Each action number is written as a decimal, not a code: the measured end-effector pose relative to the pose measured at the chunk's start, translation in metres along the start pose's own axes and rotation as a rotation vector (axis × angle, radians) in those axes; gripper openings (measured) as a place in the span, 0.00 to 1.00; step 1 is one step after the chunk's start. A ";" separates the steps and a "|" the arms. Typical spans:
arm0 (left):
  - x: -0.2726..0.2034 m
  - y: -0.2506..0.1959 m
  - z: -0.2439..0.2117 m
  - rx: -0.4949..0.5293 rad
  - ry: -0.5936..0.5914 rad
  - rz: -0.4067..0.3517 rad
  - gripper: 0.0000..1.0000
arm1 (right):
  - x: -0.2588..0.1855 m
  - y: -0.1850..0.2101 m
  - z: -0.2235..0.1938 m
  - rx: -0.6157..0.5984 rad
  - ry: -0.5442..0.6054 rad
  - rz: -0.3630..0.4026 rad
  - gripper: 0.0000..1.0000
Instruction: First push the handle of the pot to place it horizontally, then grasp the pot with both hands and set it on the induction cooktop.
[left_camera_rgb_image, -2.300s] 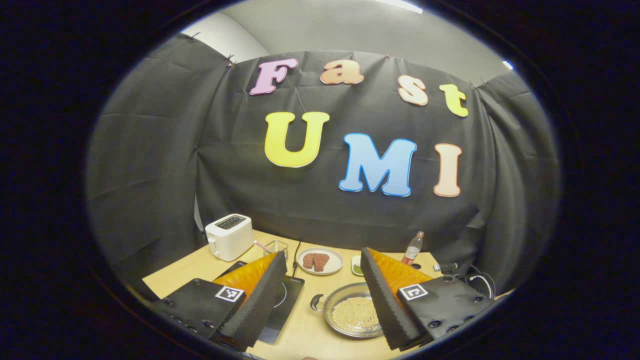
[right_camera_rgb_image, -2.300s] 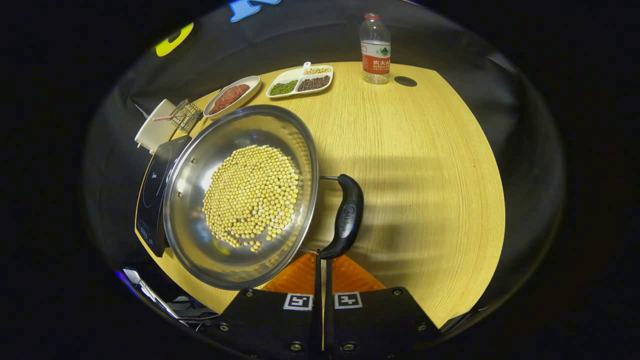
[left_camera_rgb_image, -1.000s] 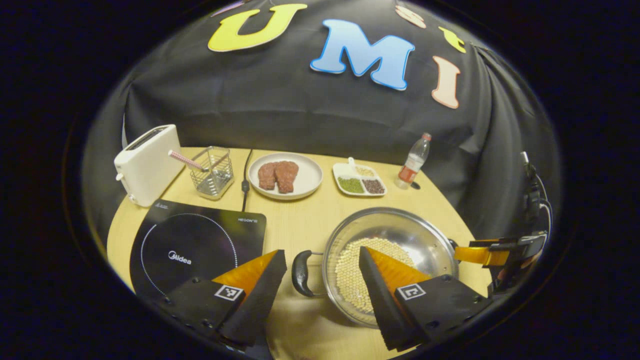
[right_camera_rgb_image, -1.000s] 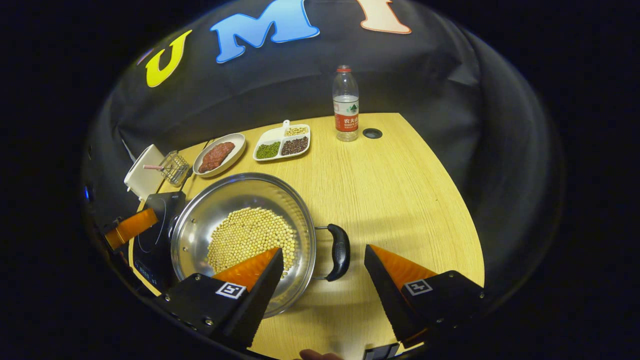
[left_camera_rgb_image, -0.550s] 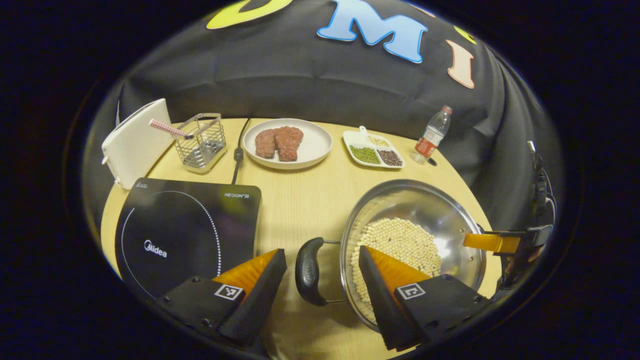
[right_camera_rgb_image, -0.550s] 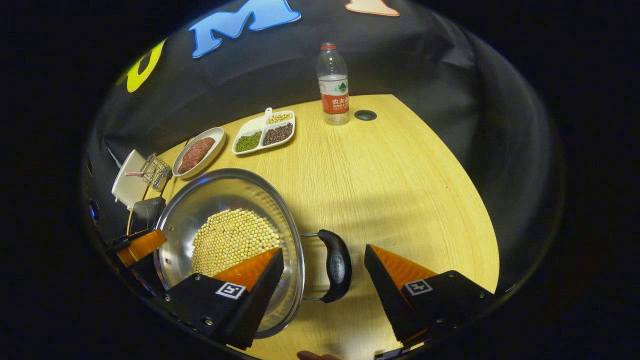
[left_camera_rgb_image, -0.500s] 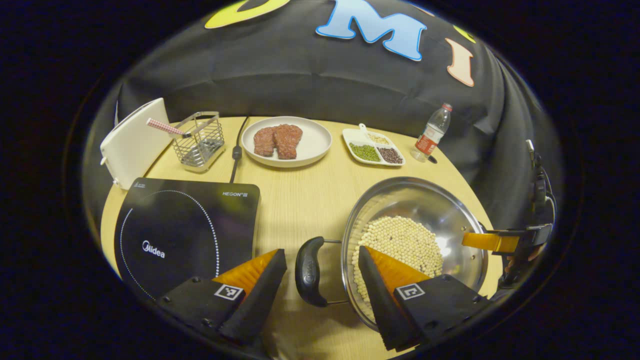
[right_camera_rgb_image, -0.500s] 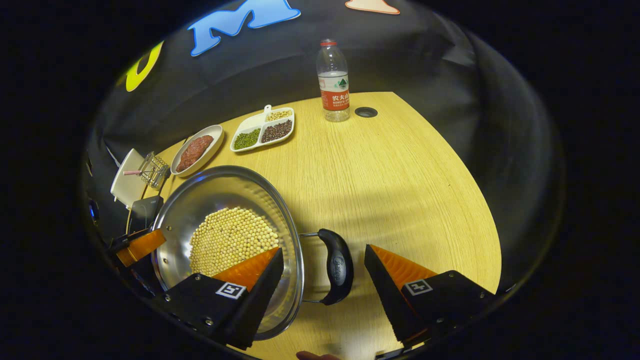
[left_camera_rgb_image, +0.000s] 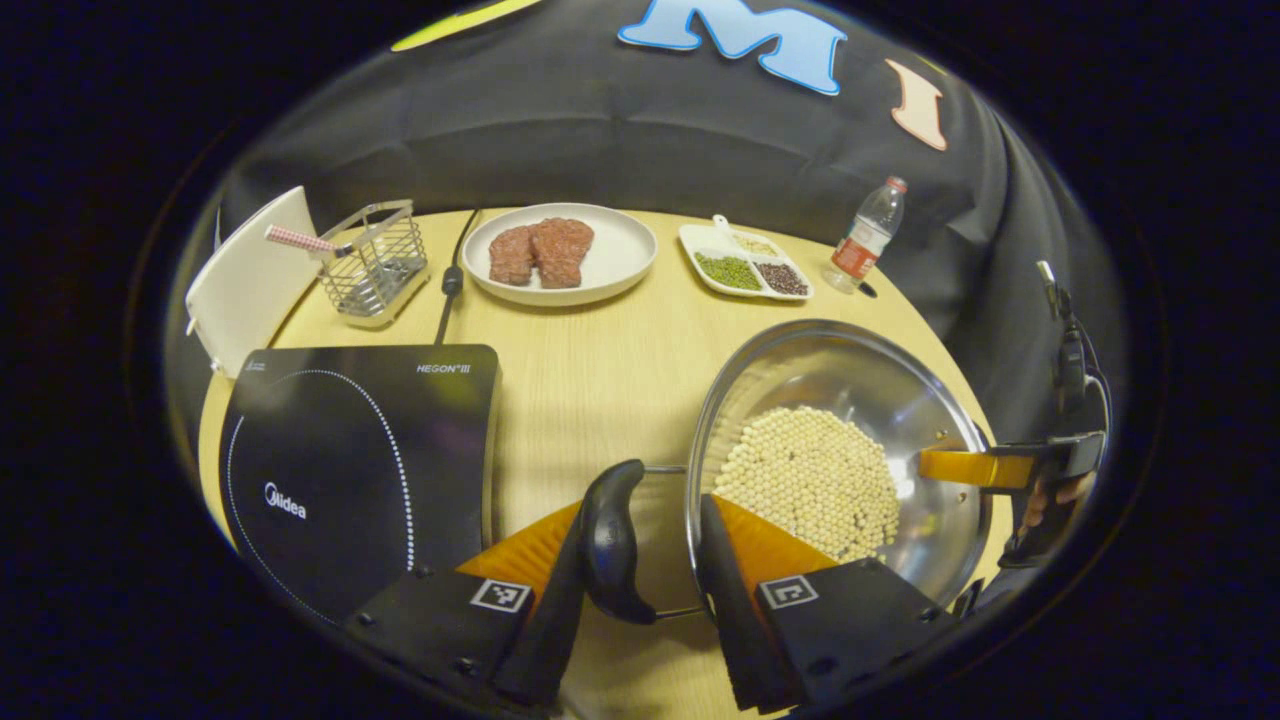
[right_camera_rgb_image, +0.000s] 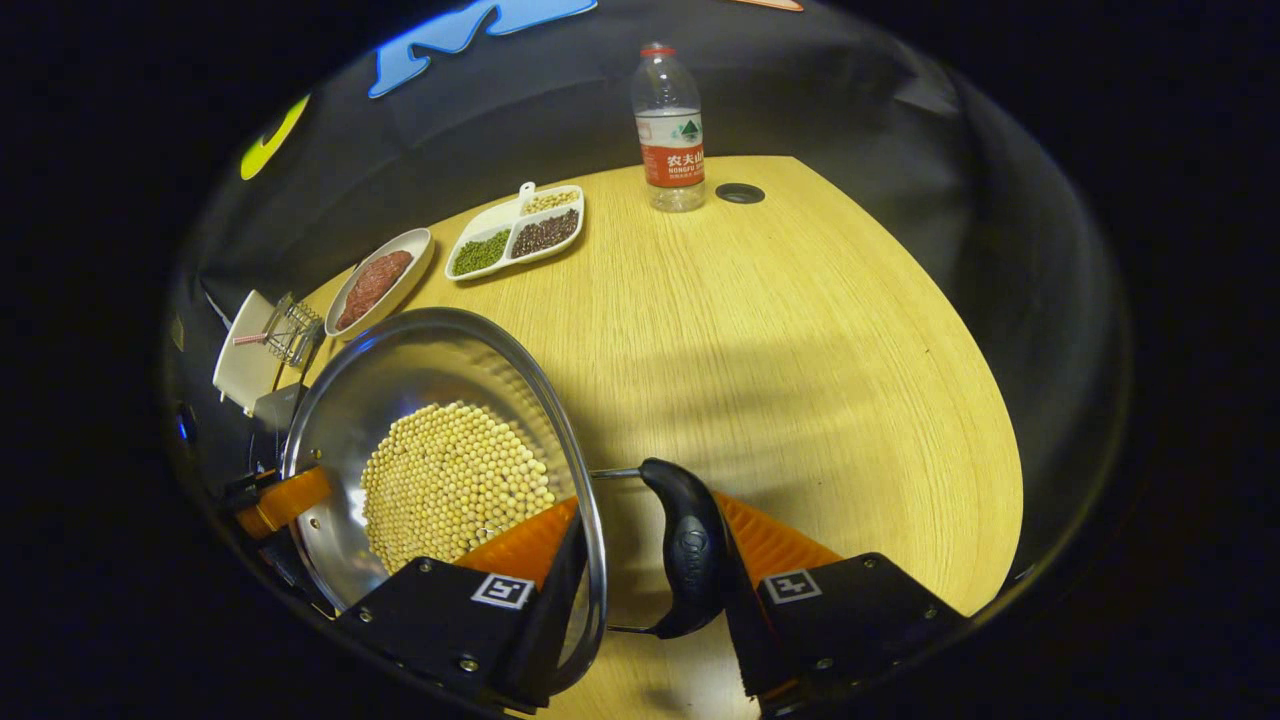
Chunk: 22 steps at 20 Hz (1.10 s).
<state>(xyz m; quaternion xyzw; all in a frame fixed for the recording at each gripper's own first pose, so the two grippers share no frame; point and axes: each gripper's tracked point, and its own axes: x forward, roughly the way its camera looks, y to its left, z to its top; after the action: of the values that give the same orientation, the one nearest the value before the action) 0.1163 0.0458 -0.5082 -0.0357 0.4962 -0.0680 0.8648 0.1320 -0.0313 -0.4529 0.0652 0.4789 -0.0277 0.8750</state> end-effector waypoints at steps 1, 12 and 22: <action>0.000 0.000 0.002 0.000 0.003 -0.004 0.68 | -0.001 0.000 -0.001 0.004 0.007 0.001 0.66; -0.030 0.002 0.013 0.038 -0.020 -0.003 0.59 | -0.032 0.013 -0.006 0.004 0.029 0.008 0.60; -0.103 0.044 0.022 0.039 -0.041 0.029 0.62 | -0.083 0.069 -0.015 0.007 0.061 0.049 0.60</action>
<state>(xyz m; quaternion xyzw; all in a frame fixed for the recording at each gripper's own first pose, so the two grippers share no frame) 0.0871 0.1051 -0.4149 -0.0131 0.4776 -0.0643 0.8761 0.0826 0.0381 -0.3844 0.0807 0.5034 -0.0059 0.8603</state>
